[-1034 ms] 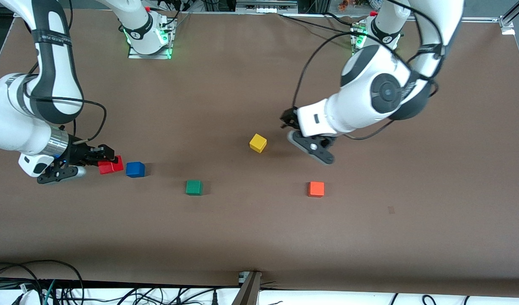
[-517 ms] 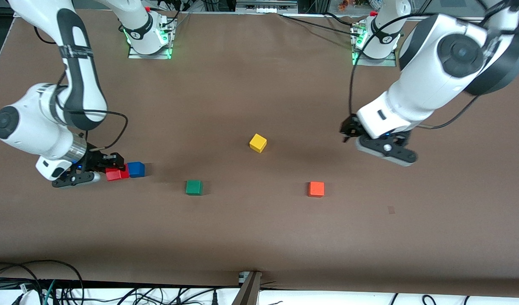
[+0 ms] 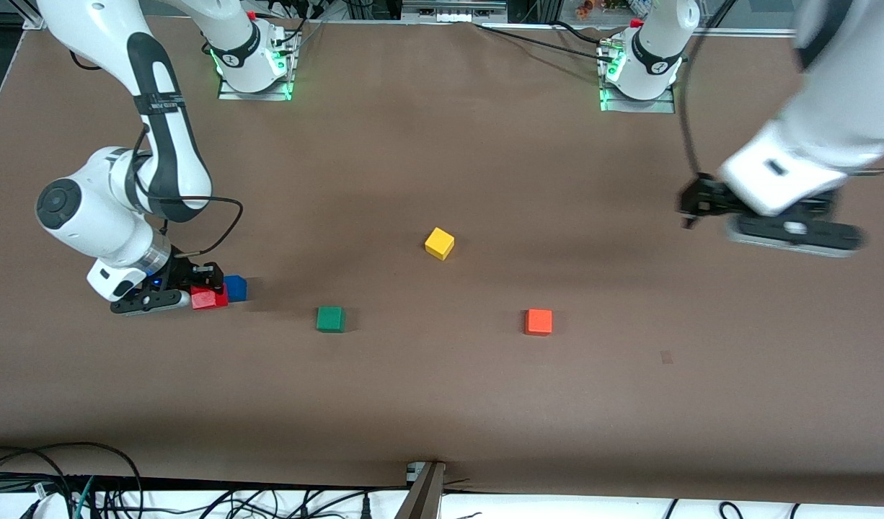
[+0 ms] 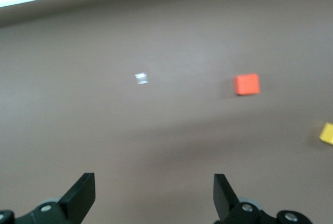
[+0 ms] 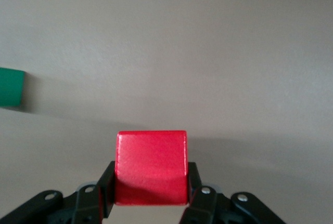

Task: Pass red block to right arm, stack on blue
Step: 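Lower the red cube onto the blue cube while the left gripper retracts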

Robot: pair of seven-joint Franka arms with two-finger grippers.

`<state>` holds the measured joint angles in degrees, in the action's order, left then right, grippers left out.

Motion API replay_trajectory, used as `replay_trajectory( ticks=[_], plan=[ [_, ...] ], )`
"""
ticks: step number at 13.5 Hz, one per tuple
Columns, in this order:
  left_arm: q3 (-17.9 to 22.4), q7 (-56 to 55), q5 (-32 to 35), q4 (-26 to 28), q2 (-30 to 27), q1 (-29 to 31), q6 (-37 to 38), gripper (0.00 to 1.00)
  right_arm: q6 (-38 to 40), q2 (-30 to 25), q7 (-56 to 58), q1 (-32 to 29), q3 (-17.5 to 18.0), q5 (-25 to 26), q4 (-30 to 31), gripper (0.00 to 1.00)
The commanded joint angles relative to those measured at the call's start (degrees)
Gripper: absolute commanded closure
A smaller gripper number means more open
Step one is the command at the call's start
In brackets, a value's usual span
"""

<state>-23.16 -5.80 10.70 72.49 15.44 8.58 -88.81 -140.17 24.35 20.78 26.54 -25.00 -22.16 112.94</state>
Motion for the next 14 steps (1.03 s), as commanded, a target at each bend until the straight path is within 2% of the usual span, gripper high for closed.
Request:
replay_trajectory(
  ticks=[1, 8, 9, 11, 14],
  plan=[
    [-0.58, -0.35, 0.9, -2.97, 1.08, 2.49, 1.27, 0.0, -1.86, -1.5, -1.0, 0.79, -0.13, 0.98, 2.98, 1.0],
    [-0.05, -1.05, 0.38, -1.22, -0.14, 4.26, 2.24, 0.0, -5.9, -2.11, -1.53, 1.58, 0.04, 0.89, 7.03, 1.0],
    [2.13, -2.44, 0.2, 0.96, -2.23, 1.55, 2.06, 0.0, -5.9, -2.11, -3.01, 2.28, -0.04, 0.89, 7.12, 1.0],
    [11.16, -5.17, -5.65, 7.19, -7.32, -4.95, 1.8, 0.0, -5.82, -2.38, -5.3, 3.95, -0.22, 0.89, 7.12, 1.0],
    [21.54, -4.4, -10.95, 14.49, -12.35, -11.89, 1.01, 0.0, -5.82, -2.47, -5.66, 4.22, -0.31, 0.98, 7.12, 1.0]
  ],
)
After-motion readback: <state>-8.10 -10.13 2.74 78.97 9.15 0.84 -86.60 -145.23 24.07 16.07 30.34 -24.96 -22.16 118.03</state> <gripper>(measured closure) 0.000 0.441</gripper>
